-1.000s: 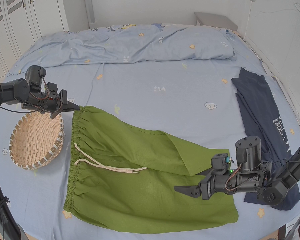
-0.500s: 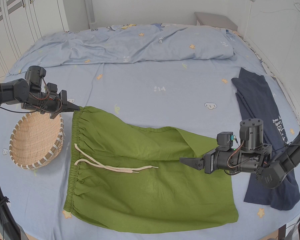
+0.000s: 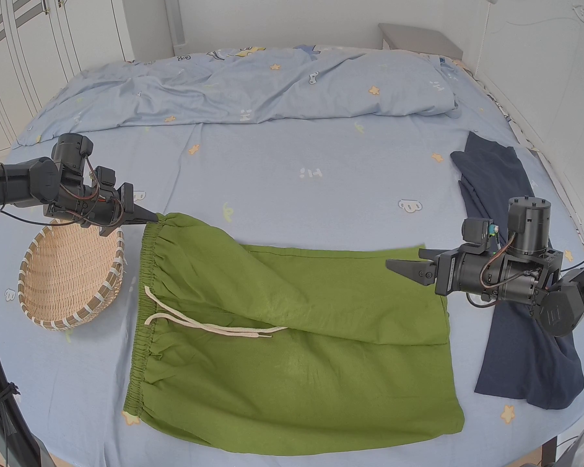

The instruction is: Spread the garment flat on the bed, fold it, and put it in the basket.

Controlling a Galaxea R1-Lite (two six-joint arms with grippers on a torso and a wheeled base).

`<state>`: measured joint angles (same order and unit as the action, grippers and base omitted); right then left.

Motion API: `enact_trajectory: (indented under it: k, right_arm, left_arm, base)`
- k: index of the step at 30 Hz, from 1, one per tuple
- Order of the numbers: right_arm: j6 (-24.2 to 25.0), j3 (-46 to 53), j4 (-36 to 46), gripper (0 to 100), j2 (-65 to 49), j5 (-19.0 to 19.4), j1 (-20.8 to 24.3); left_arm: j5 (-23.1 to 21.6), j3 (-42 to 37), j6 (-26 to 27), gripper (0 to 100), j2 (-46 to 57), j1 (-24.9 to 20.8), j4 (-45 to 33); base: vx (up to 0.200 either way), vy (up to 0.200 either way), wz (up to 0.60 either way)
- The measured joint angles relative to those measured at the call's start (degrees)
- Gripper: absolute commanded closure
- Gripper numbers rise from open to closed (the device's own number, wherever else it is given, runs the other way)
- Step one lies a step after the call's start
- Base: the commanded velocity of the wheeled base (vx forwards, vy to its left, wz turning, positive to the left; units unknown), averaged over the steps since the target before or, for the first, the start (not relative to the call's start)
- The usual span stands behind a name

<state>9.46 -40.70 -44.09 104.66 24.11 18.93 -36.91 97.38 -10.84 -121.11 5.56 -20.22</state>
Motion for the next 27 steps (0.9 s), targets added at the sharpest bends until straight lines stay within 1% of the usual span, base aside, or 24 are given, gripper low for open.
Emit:
enact_trajectory:
  k: [7, 14, 17, 22, 27]
  right_arm:
    - [0.0, 0.1, 0.1, 0, -0.3, 0.0, -3.0]
    - [-0.1, -2.8, 4.3, 0, -0.5, 0.4, -5.4]
    - [-0.4, -7.2, 8.5, 0, 0.2, 1.0, -6.5]
    - [-2.4, -17.9, 18.8, 0, 3.6, 1.5, -8.0]
    - [-4.2, -24.1, 22.5, 0, 9.6, 1.9, -9.3]
  left_arm:
    - [-0.4, -1.9, 2.5, 100, 0.3, 0.4, 0.2]
    - [-0.5, -2.3, 3.0, 100, 0.3, 0.4, 0.2]
    - [-0.5, -2.2, 2.9, 100, 0.3, 0.4, 0.2]
    - [-0.5, -2.0, 2.8, 100, 0.3, 0.3, 0.3]
    - [-0.5, -1.8, 2.7, 100, 0.2, 0.3, 0.3]
  base:
    - [0.000, 0.000, 0.00]
    - [0.000, 0.000, 0.00]
    - [0.000, 0.000, 0.00]
    - [0.000, 0.000, 0.00]
    - [0.000, 0.000, 0.00]
